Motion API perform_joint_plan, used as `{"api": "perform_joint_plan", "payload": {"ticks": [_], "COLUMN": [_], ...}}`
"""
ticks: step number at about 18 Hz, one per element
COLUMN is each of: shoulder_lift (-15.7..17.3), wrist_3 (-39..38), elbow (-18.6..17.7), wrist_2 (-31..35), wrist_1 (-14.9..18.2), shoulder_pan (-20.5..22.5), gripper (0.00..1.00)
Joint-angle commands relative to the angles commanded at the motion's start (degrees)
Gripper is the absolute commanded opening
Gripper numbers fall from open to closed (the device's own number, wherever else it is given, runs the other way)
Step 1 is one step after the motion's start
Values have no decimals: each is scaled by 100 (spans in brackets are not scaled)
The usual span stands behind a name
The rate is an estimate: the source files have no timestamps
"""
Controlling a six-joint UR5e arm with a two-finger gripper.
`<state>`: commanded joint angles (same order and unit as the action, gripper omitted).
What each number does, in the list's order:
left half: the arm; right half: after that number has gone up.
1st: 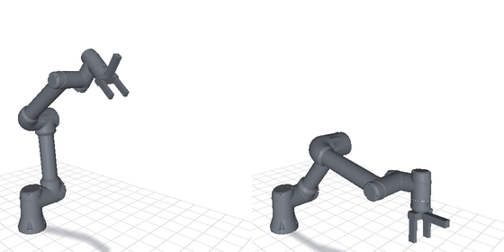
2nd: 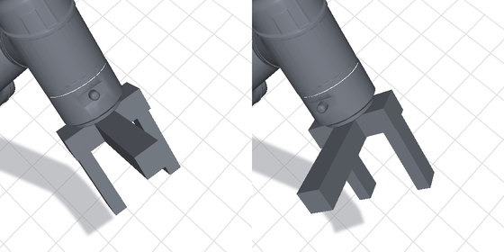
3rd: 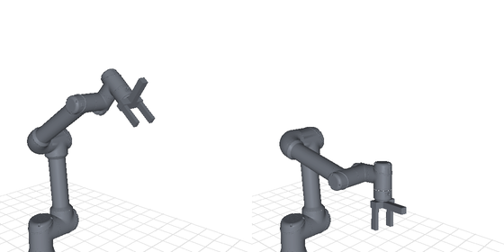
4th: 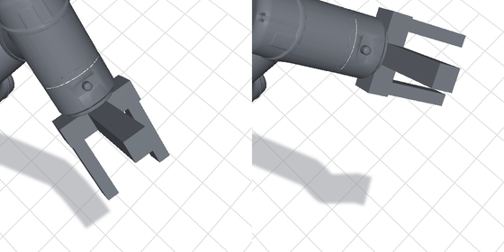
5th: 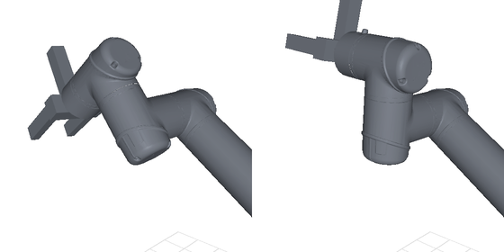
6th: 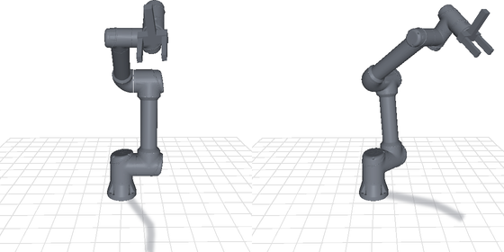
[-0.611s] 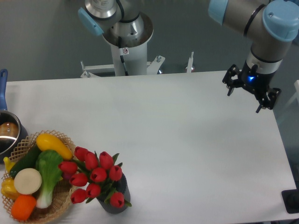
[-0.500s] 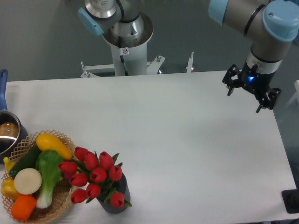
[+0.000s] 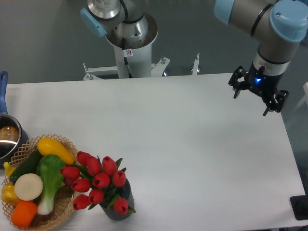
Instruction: Pick up the flowers from the vase
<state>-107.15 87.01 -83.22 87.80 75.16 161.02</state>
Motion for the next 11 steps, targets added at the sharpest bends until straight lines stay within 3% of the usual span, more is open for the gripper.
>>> {"api": "perform_joint_plan", "payload": {"ticks": [3, 6, 7, 11], "shoulder_lift": [307, 580, 677, 1002], "wrist_3": [0, -43, -52, -227], "elbow": [-632, -1397, -1573, -1899], "wrist_2": [-35, -622, -859, -1711], "wrist_1": [-623, -1467, -1608, -1636], "shoulder_pan": [0, 78, 123, 202], "gripper": [100, 100, 100, 100]}}
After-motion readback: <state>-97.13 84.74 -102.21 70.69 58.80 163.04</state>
